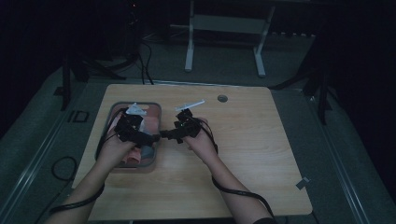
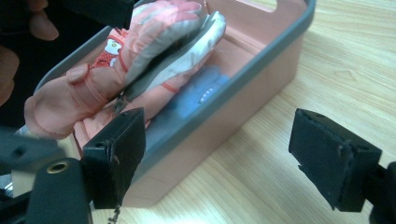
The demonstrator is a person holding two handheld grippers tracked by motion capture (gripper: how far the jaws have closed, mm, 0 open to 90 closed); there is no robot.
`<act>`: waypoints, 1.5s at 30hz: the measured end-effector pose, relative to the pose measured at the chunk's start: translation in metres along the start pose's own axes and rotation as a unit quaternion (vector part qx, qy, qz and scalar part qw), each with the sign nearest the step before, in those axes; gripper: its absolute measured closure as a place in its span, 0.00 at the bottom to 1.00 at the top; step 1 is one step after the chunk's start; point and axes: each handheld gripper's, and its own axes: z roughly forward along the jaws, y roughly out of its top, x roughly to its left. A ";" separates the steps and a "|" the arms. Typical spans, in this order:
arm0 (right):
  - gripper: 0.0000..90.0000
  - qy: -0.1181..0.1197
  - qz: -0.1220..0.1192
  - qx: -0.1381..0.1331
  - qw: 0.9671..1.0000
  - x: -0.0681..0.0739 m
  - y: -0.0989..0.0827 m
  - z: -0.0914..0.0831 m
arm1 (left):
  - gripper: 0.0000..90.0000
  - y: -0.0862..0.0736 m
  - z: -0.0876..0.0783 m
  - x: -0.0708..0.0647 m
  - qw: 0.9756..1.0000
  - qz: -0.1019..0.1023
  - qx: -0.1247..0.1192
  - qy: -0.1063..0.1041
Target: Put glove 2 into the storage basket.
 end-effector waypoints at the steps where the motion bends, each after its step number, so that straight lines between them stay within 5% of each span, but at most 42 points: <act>1: 0.21 -0.001 0.001 0.000 1.000 -0.001 -0.001 -0.001 | 0.00 0.001 0.002 -0.004 1.000 0.002 -0.003 -0.006; 15: 0.20 -0.026 -0.002 0.000 1.000 -0.027 -0.026 -0.024 | 0.00 0.003 0.027 -0.044 0.998 0.022 -0.014 -0.059; 31: 0.16 -0.036 -0.020 0.011 0.999 -0.052 -0.074 -0.041 | 0.00 -0.006 0.060 -0.094 0.993 0.057 -0.016 -0.106; 40: 0.14 -0.050 -0.019 0.019 0.998 -0.065 -0.095 -0.047 | 0.00 -0.017 0.085 -0.115 0.985 0.074 0.006 -0.158; 45: 0.15 -0.058 -0.031 0.032 0.997 -0.068 -0.102 -0.043 | 0.00 -0.023 0.097 -0.116 0.982 0.064 0.014 -0.177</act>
